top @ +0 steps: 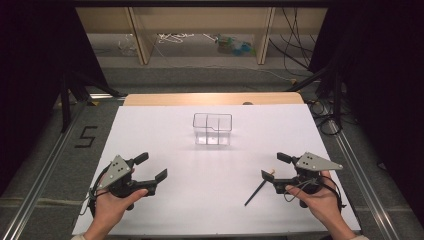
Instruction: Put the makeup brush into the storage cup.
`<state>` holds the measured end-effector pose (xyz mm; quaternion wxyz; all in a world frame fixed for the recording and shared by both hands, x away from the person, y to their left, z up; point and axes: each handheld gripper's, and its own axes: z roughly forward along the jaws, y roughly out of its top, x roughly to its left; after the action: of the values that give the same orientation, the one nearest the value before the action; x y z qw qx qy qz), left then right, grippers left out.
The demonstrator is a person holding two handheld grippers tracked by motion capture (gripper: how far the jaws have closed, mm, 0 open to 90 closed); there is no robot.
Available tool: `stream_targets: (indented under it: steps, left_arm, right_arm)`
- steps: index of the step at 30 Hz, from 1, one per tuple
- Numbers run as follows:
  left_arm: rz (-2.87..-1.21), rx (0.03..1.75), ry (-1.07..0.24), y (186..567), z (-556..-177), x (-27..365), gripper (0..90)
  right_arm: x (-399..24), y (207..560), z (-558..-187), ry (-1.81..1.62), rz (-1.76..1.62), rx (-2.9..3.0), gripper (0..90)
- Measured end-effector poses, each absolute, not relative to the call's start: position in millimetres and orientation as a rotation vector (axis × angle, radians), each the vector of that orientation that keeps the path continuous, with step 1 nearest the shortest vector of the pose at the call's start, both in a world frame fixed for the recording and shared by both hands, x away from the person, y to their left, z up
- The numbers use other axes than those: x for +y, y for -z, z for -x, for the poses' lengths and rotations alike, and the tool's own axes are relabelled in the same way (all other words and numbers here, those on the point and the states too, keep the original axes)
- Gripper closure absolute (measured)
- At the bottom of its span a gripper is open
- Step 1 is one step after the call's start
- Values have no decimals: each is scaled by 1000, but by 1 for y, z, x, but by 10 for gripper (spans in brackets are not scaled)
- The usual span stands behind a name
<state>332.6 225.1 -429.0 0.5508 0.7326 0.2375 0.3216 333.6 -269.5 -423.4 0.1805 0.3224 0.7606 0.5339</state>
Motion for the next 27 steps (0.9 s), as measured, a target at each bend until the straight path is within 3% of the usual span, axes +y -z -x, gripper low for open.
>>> stream_targets:
  steps: [14, 27]
  left_arm:
    - [-1753, 576, -761, 429, -332, 224, 126]
    - [-1760, 580, -755, 431, -332, 222, 132]
  right_arm:
    - [-267, 423, -336, -1428, -952, 2164, 165]
    - [-252, 421, -350, -1140, -1163, 2276, 198]
